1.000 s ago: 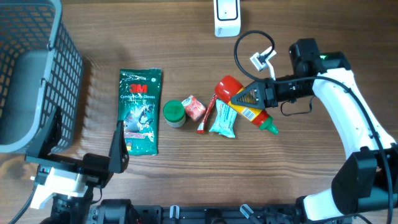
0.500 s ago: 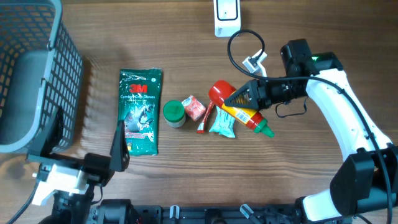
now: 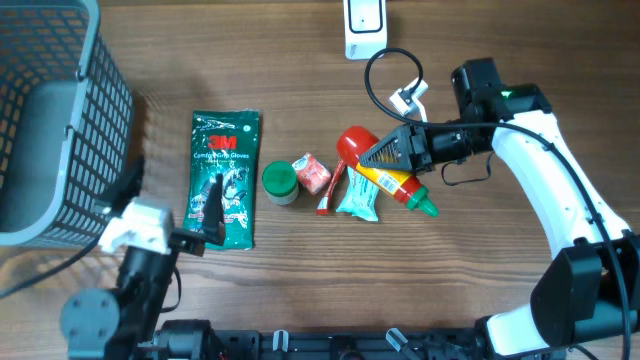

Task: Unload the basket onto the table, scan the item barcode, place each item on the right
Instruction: 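Lift the sriracha bottle and carry it up toward the white scanner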

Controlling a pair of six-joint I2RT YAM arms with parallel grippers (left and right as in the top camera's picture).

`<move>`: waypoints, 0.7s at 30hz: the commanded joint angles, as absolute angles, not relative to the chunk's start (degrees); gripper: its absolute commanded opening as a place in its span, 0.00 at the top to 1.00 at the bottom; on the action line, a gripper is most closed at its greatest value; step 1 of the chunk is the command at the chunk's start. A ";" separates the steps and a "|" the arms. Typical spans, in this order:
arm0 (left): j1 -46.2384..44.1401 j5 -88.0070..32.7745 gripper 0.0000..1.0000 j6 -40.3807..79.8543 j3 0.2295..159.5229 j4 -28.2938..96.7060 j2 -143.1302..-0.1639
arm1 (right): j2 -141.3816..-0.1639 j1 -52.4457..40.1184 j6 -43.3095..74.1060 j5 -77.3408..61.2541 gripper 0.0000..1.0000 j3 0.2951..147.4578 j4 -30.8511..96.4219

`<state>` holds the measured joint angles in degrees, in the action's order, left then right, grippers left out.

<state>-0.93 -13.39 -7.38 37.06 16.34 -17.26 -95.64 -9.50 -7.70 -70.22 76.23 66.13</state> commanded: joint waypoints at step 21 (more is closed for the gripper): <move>-0.47 -11.97 0.00 2.63 36.84 37.15 -41.52 | -94.72 -9.58 9.61 -44.62 0.69 76.49 51.81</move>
<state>-0.93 -12.29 1.89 36.86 37.21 -38.28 -95.64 -9.52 5.17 -59.07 76.18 55.90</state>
